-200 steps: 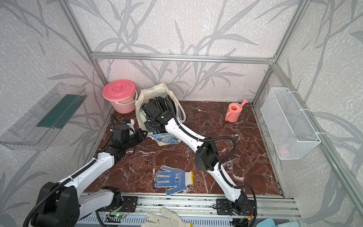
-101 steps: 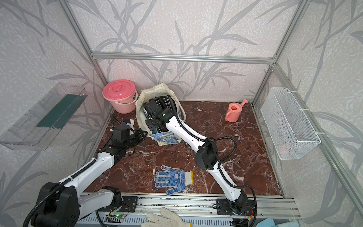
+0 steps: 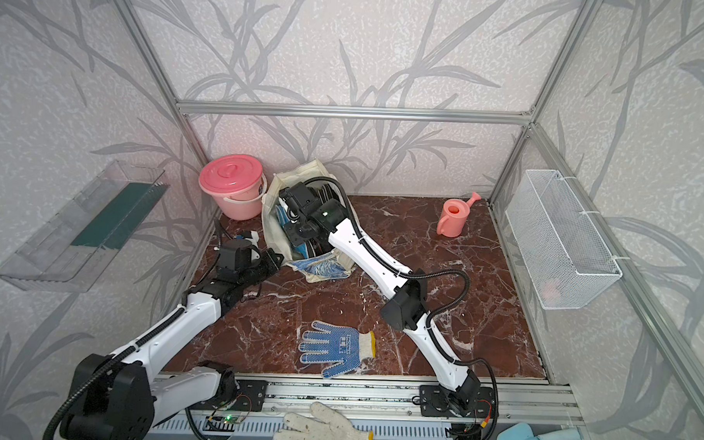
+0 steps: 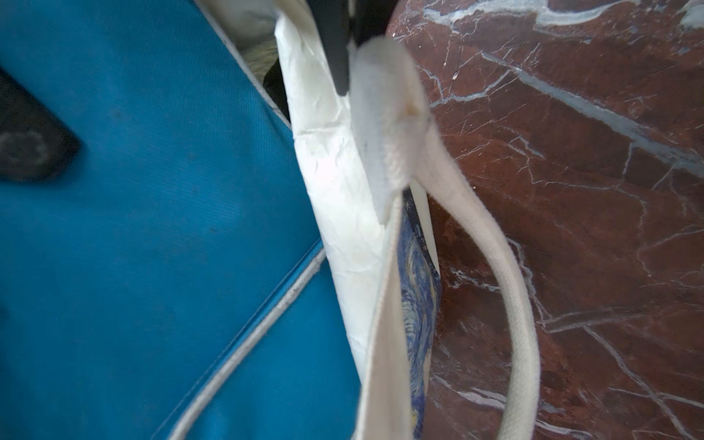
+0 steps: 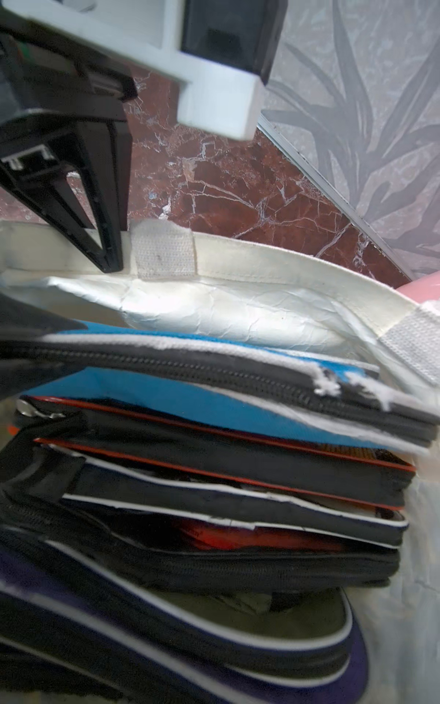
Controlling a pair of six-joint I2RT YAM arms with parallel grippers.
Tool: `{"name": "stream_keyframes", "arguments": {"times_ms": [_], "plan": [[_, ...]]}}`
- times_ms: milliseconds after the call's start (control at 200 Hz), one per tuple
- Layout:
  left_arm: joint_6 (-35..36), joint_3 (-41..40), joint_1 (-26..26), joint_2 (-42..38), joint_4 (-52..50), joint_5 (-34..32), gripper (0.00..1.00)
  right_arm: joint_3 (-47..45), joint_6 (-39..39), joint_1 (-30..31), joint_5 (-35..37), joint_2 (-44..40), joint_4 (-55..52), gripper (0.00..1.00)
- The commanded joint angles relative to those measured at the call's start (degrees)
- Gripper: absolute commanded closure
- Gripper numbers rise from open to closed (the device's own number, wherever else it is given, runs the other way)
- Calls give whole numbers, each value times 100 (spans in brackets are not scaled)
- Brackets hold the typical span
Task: Remove the ping pong set from the canvas bag
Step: Pick up the ping pong set from the canvas bag, then move the canvas bag to the center of the board, then place the ping pong set at the center of the board.
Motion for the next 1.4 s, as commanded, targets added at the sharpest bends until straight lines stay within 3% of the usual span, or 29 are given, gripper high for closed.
{"name": "stream_keyframes", "arguments": {"times_ms": [0,735,985,1180,1395], "plan": [[139,186,44,-91,-358,-565,100,337,43,-72,-142,-768,216,100],[187,592,44,92,-642,-882,100,-168,270,-1134,-464,-2566,273,100],[143,639,44,65,-888,-1165,100,-1767,508,-1910,-578,-3696,1146,100],[161,664,53,-186,-1167,-1464,100,-3743,953,-2649,-822,-4558,2293,100],[196,717,87,-430,-1402,-1613,100,-5543,1336,-3124,-887,-4829,3494,100]]}}
